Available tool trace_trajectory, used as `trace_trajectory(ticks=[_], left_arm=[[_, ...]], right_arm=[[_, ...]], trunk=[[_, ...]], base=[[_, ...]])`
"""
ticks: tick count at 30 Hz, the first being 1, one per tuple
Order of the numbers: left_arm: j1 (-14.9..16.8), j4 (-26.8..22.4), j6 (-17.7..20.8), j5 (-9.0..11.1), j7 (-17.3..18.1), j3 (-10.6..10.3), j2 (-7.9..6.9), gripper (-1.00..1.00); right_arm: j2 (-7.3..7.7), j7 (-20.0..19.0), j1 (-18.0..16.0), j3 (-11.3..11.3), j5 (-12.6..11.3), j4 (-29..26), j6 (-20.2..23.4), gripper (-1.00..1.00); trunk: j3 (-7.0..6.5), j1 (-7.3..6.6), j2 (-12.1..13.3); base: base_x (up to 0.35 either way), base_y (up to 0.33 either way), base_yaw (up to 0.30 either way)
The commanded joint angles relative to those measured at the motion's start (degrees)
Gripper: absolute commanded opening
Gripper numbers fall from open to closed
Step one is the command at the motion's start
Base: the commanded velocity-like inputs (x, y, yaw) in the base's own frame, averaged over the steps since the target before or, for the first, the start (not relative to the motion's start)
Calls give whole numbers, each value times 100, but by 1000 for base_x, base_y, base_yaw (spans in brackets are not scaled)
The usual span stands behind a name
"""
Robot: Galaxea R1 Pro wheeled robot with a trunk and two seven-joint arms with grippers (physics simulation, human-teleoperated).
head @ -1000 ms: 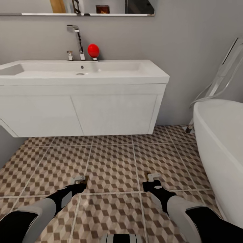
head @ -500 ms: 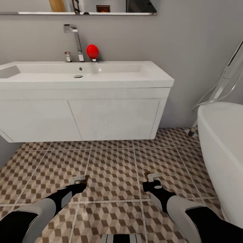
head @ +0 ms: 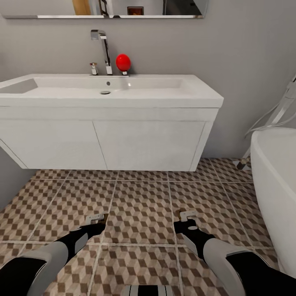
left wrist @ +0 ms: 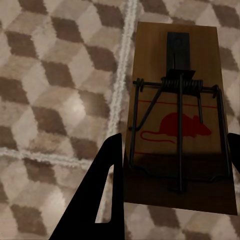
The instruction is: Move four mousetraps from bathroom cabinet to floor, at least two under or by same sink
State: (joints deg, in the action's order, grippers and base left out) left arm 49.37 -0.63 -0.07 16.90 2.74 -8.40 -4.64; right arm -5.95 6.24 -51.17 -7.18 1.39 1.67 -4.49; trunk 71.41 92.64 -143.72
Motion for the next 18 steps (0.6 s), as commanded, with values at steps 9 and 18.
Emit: trace_trajectory(ticks=[9,18], left_arm=[[3,2,-2,50,16,-53,-2,-100],[3,2,-2,50,16,-55,-2,-100]], right_arm=[[-2,11,-7,-38,2,18,-20,-100],[-2,9,-7,-32,2,18,-17,-100]], trunk=[[4,-1,-2],[4,-1,-2]], base=[[0,0,6],[0,0,0]])
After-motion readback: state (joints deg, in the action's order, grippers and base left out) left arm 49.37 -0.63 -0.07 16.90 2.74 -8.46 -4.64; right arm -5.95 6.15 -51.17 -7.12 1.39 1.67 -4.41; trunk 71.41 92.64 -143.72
